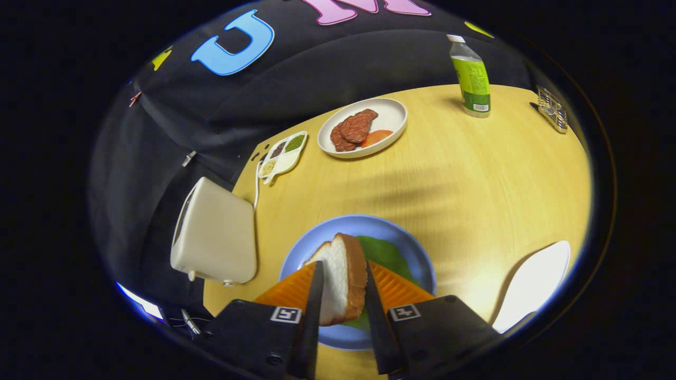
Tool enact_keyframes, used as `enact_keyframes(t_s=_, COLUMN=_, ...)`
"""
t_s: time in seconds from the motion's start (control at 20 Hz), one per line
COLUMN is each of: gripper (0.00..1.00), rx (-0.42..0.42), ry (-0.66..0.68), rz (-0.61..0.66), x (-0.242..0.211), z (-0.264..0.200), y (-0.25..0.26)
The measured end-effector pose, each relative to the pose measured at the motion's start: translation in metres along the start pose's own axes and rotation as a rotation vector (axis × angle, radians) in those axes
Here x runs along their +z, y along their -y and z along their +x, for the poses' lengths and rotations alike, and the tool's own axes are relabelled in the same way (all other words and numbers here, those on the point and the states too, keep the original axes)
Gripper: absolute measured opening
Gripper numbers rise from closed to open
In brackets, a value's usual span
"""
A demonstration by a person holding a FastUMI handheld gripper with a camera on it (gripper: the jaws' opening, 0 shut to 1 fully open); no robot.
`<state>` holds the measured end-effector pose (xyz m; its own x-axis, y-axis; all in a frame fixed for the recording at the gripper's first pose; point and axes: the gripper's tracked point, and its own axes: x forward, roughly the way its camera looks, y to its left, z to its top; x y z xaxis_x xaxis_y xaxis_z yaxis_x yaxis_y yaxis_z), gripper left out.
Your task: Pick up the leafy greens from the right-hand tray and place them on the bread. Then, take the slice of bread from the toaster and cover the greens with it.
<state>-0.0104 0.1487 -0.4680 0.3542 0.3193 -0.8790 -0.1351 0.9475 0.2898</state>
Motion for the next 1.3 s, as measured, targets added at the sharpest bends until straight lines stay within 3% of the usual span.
enact_keyframes(t_s=0.25, gripper=0.79, rx=0.003, ry=0.020, rz=0.029, x=0.004, z=-0.017, y=0.021)
enact_keyframes(t_s=0.3, gripper=0.90, rx=0.009, ry=0.030, rz=0.027, x=0.007, z=-0.023, y=0.024)
enact_keyframes(t_s=0.45, gripper=0.92, rx=0.000, ry=0.070, rz=0.011, x=0.021, z=-0.042, y=0.034)
enact_keyframes(t_s=0.5, gripper=0.99, rx=-0.005, ry=0.086, rz=0.006, x=0.028, z=-0.052, y=0.035)
enact_keyframes(t_s=0.8, gripper=0.99, rx=-0.034, ry=0.242, rz=-0.037, x=0.089, z=-0.114, y=0.043)
enact_keyframes(t_s=1.3, gripper=0.99, rx=-0.143, ry=0.656, rz=-0.202, x=0.179, z=-0.277, y=0.044)
